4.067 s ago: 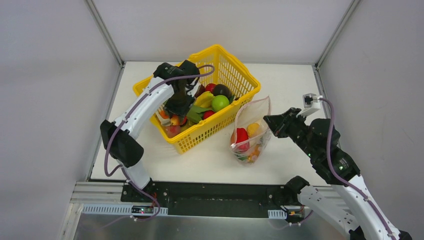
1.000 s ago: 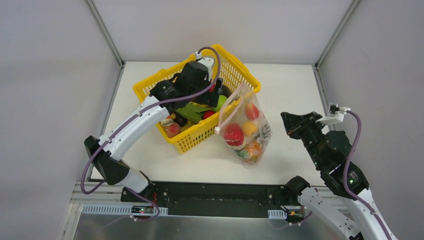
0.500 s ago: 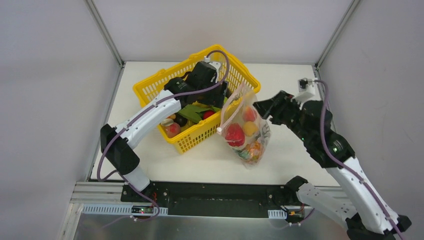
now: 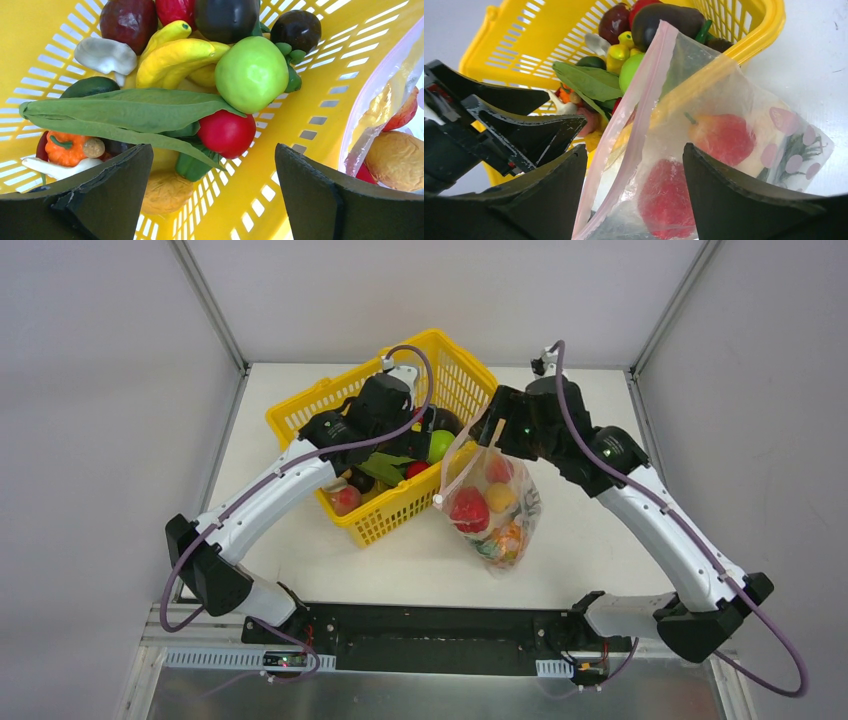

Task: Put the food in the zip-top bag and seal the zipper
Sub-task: Adjust the zipper food storage bag at the center of the board.

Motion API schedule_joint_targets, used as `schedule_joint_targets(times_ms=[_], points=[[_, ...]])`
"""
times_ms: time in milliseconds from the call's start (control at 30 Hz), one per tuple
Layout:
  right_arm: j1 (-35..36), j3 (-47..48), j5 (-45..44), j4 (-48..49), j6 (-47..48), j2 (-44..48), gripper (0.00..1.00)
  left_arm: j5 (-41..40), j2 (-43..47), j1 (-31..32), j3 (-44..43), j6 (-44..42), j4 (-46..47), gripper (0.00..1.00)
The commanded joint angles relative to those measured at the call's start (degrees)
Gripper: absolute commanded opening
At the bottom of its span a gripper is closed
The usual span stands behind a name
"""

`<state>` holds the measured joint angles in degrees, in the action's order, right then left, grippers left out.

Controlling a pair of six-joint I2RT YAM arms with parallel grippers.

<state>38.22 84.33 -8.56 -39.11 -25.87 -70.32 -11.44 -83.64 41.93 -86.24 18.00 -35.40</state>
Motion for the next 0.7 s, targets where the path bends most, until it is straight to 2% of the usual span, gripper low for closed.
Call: schedule_joint_targets(times_ms=[0,133,233,300,433,600,633,667], points=[[3.6,6.0,-6.3,-6.6,2.3,-3.0,0.71,-2.2,2.1,-0.2,0.8,0.9,2.3,0.95],[6.2,7.5,-9.2,-8.5,2.9,-5.0,0.63,-1.8,2.2,-0.3,1.2,0.8,2.6,0.95],[6.8,8.3,-11.9,-11.2,3.5,-6.1,0.51,-1.6,2.4,-0.3,1.6,0.8,2.8,0.95],[7.1,8.1,-13.0,-11.7,3.5,-5.6,0.42,-1.5,2.6,-0.4,1.8,0.8,2.9,0.95],[7.2,5.4,-13.2,-10.1,3.5,-3.3,0.14,-1.5,2.4,-0.4,2.0,0.8,3.0,0.95],[7.2,2.9,-12.1,-7.9,4.0,-0.9,0.11,-1.0,2.1,-0.5,1.9,1.0,2.9,0.95],[7.2,2.3,-11.9,-7.2,4.0,-0.3,0.02,-1.0,2.0,-0.5,1.9,1.1,2.8,0.95],[7.2,1.2,-11.5,-6.0,4.4,0.8,0.0,-0.7,1.7,-0.4,1.5,1.1,2.8,0.95]])
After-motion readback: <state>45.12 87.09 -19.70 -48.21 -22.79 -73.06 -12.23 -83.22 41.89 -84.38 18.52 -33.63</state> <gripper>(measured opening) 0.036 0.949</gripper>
